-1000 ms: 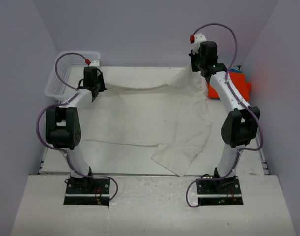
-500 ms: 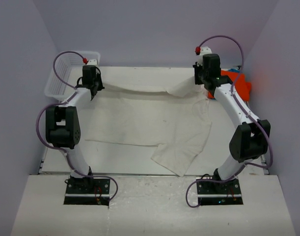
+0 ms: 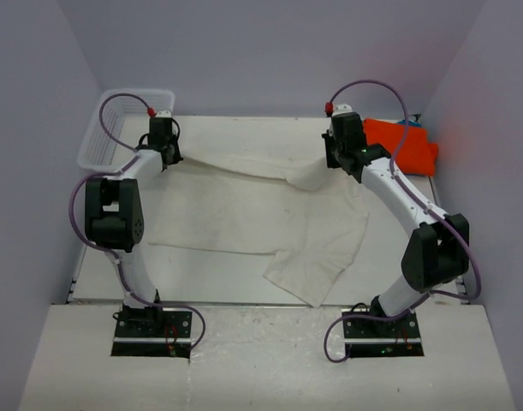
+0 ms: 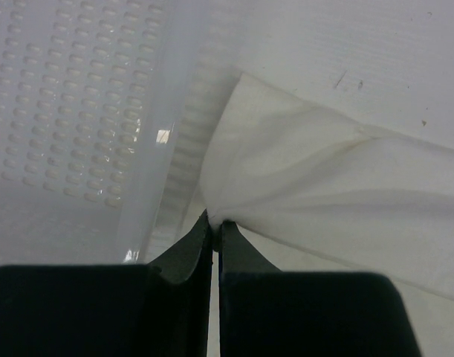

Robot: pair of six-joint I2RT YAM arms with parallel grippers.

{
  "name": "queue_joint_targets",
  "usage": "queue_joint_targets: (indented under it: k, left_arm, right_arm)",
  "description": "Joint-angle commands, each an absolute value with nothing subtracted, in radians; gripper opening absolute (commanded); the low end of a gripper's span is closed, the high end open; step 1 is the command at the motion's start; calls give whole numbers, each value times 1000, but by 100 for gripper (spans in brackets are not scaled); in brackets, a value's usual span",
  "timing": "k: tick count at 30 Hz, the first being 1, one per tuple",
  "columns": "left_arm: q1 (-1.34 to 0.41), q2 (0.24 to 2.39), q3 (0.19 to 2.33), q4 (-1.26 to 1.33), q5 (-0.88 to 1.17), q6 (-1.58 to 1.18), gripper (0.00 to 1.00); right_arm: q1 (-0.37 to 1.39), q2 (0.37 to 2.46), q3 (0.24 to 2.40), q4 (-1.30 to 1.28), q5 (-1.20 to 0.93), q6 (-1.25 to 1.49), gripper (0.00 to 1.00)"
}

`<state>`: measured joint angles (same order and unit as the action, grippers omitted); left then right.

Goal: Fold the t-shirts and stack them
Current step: Grap the side of the flattened tshirt furthest away from the robot with both arms, then fold the flattened tshirt in 1/3 of the way

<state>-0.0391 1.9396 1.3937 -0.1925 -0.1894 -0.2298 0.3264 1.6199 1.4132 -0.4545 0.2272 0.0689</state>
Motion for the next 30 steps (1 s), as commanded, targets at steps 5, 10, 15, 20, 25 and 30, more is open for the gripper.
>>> queue_joint_targets:
  k: [5, 10, 15, 20, 25, 30]
  left_arm:
    - [-49, 1936, 1433, -262, -282, -296, 0]
    - [-57, 1973, 1460, -378, -308, -366, 0]
    - [-78, 1934, 1414, -402, -357, -443, 77]
    - [-103, 1881, 1399, -405, -393, -451, 99]
    - [-120, 1878, 1442, -408, -330, -410, 95]
    - [-181, 1917, 1515, -388, -246, -354, 84]
  right_arm:
    - [385, 1552, 1338, -523, 365, 178, 0]
    - [402, 1546, 1301, -548, 426, 232, 0]
    - [407, 1559, 1325, -569, 442, 248, 0]
    - [408, 1565, 1336, -580, 431, 250, 0]
    - [408, 1557, 1310, -572, 430, 261, 0]
    - [410, 1559, 1293, -583, 433, 285, 0]
